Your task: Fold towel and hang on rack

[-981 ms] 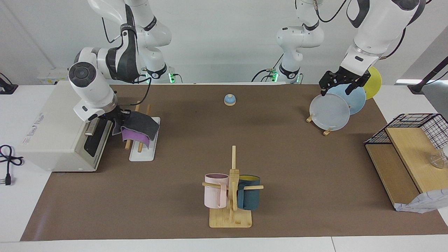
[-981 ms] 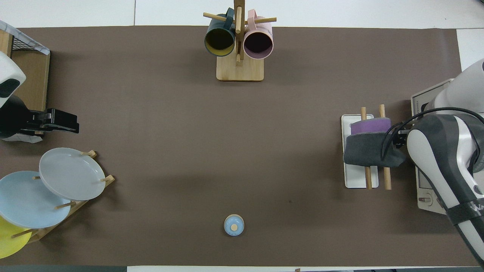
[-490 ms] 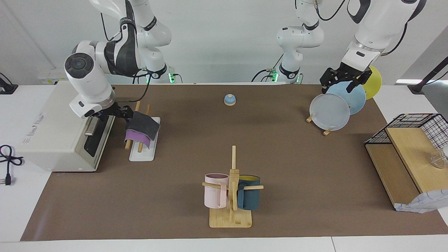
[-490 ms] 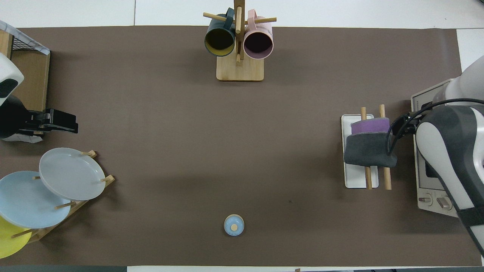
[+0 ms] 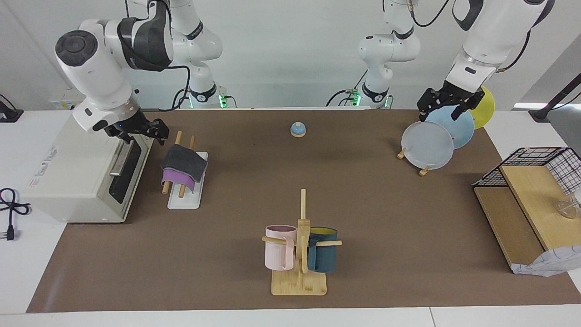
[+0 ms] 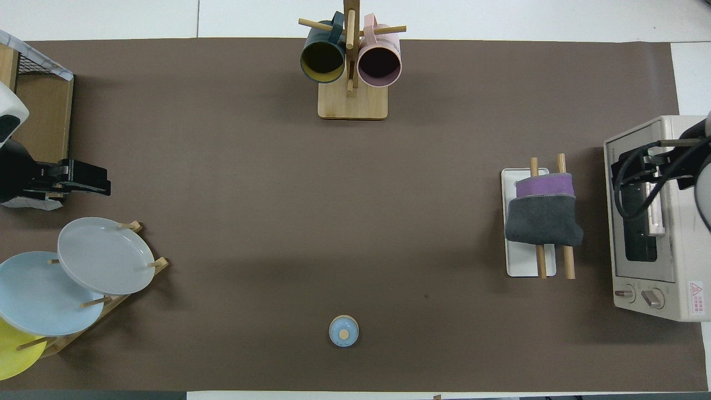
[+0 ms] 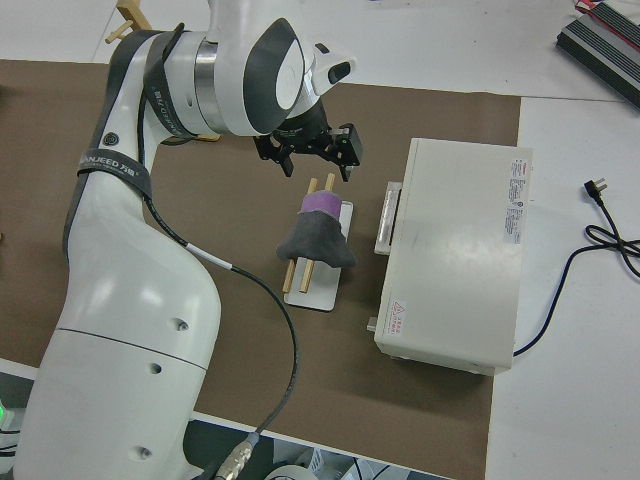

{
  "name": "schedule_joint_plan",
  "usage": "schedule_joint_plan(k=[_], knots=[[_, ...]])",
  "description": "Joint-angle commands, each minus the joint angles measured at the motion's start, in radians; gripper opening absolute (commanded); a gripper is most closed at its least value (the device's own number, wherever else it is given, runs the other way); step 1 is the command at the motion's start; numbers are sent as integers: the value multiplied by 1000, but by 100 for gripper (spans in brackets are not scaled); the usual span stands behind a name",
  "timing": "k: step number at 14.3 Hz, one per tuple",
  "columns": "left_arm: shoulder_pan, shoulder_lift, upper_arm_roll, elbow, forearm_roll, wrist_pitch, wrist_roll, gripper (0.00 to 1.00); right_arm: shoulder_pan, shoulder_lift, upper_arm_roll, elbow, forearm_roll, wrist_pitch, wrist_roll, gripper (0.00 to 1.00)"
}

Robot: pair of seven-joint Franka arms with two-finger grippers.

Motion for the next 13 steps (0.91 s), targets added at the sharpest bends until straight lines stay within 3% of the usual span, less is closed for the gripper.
schedule_joint_plan(k=[1,6,13], knots=[[10,-13,-7,-6,16,-11,5,100,-1,52,0,126,0,-89,-9,100],[10,-13,-7,-6,16,-13,5,100,-9,38,4,109,0,-84,-9,100],[10,-24,-7,-4,16,-14,5,100,-3,-75,-3,-6,2,-51,-9,100]])
